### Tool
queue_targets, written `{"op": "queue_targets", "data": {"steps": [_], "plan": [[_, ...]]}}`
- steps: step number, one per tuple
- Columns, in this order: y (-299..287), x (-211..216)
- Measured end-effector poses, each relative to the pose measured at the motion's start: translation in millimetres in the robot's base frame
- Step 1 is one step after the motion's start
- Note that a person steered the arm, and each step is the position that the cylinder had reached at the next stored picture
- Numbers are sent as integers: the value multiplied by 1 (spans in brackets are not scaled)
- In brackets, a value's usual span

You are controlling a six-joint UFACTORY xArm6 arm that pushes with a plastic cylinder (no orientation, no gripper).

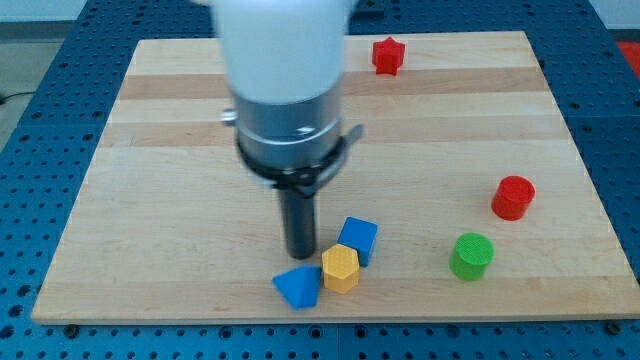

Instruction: Slide the green star towards the center left of the board

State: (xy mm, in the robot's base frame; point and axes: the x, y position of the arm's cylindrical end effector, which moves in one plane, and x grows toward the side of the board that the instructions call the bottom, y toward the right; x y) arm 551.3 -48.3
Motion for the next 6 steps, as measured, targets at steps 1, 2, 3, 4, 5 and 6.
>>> {"op": "queue_targets", "data": {"steps": [1,2,3,4,5,6], "plan": [[25,-8],[28,-56],[17,-73],[-12,-119],[-97,-131],[-129,-104]]}}
